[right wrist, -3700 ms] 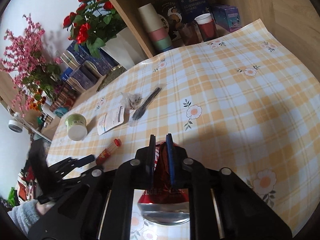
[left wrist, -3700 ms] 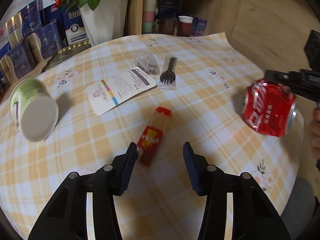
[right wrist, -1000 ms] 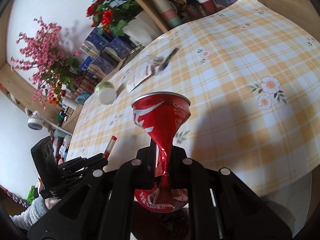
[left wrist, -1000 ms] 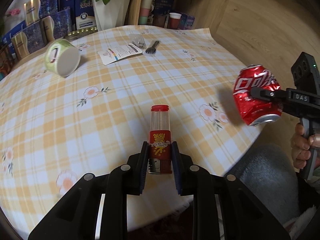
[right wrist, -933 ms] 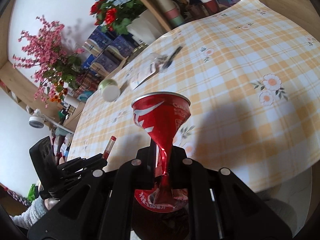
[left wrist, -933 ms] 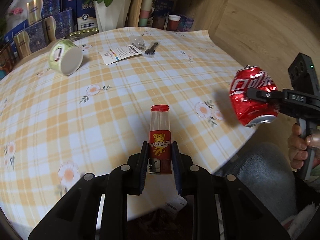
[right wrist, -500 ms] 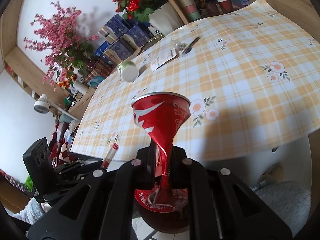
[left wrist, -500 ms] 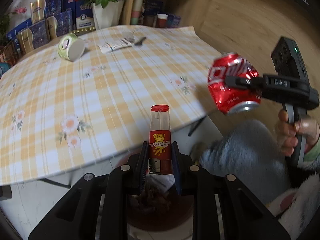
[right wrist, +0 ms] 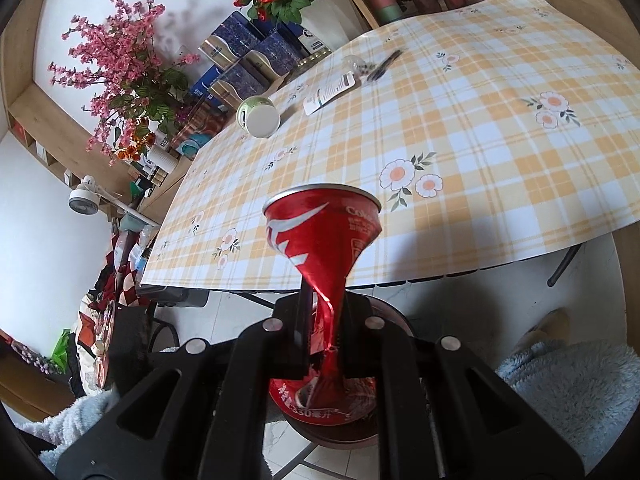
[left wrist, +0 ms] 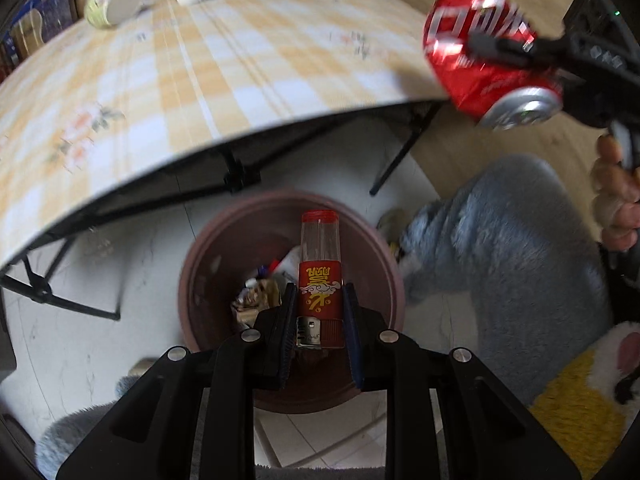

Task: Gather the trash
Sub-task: 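Open the left gripper to drop the chip tube while the right gripper drops the can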

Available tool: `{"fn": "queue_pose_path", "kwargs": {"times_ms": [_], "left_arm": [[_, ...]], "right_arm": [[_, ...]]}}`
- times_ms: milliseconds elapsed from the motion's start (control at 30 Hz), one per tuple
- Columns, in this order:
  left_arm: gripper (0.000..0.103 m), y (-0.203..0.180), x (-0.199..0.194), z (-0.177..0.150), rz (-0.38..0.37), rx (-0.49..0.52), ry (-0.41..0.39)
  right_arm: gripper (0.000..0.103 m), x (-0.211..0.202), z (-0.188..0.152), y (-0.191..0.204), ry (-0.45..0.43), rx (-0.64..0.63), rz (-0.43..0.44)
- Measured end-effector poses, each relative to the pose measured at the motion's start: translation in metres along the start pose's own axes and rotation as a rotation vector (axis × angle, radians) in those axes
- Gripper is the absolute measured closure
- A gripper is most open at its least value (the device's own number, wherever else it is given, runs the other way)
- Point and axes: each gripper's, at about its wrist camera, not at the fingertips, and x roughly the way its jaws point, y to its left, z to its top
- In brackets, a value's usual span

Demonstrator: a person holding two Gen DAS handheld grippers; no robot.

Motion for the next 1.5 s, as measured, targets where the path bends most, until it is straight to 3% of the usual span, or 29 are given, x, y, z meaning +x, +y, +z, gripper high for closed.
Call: {"fn": "queue_pose_path", "kwargs": {"times_ms": [200,400,500,700,933,1000,1233,1367,1500], "left_arm": [[0.081,-0.004,0.026,0.008,0.005,0.019,0.054],[0.080,-0.005,0.033,0.016,-0.007,0.022,0.056],[0.067,-0.001,0.027,0.019,-0.022,0.002,0.019],[0.047,0.013,-0.010,0.021,-0.020,-0.075,-0.136],[0.017,0.035,-0.073,0.014,0.083,-0.168,-0.359],[0.012,0.041,-0.089,0.009,0.124,-0.186,-0.408],[0.006,0.054,-0.126,-0.018,0.299,-0.215,-0.544],[0.006,0.051,-0.136,-0.038,0.365,-0.215,-0.589],[0.006,0.055,-0.142,-0.050,0.381,-0.240,-0.631]], "right_arm": [[0.090,0.004,0.000,-0.008,0.009,0.018,-0.005],[0.090,0.008,0.001,-0.015,0.012,0.035,-0.011],[0.090,0.010,0.000,-0.015,0.017,0.036,-0.011],[0.090,0.012,-0.002,-0.011,0.028,0.026,-0.012],[0.090,0.016,-0.008,-0.002,0.053,0.005,-0.018],[0.090,0.018,-0.012,0.002,0.066,-0.002,-0.023],[0.090,0.029,-0.024,0.018,0.117,-0.045,-0.044],[0.090,0.038,-0.031,0.028,0.152,-0.068,-0.063],[0.090,0.047,-0.038,0.034,0.184,-0.086,-0.081]]}}
